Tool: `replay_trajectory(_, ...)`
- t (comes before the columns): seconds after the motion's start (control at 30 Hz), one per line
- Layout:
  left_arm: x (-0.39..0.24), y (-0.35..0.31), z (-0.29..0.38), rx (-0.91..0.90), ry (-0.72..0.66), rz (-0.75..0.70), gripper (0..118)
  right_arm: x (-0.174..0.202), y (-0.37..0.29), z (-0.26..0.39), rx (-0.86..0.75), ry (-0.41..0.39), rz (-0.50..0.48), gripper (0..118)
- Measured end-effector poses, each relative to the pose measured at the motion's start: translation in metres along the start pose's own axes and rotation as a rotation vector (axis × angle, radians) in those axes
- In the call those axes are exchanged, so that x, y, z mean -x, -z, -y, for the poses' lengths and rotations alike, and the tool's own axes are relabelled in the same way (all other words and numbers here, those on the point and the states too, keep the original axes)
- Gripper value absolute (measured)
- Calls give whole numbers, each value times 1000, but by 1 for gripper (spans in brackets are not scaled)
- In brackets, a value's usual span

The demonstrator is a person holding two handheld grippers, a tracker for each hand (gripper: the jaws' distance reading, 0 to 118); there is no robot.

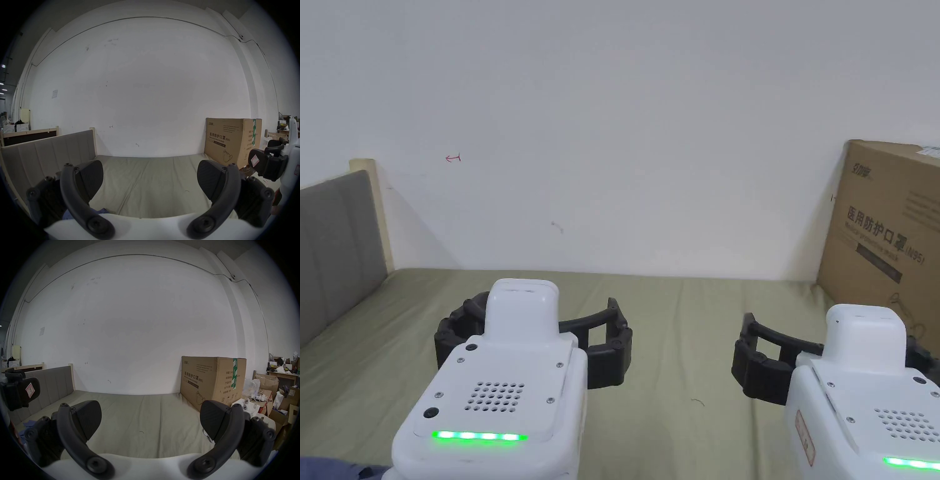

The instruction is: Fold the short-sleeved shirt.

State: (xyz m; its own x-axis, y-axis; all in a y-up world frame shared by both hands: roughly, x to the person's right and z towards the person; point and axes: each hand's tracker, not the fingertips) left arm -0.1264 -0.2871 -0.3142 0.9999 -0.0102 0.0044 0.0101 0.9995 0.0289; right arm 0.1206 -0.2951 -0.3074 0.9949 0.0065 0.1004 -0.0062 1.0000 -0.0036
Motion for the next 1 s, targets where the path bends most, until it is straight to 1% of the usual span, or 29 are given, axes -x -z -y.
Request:
replay_trajectory(0.17,1,-1,2,1,-8,-4,116,-2,-1,2,9,21,-1,118)
replay_trajectory(0.37,4,-2,3,13,-31,-4,116,-4,-1,4,21,24,4,118)
replay_trajectory(0.77,5,-2,6,32,-19,-9,115,-7,-2,5,24,38,2,118)
replay_trajectory(0.83,6,-2,7,32,-20,-6,116,-7,-3,5,21,33,-3,118)
replay_trajectory(0.9,6,-3,7,29,-23,7,115,-5,-5,5,4,15,17,118)
replay_trajectory(1.0,6,-5,7,17,-23,27,115,-6,-8,6,-24,7,22,118)
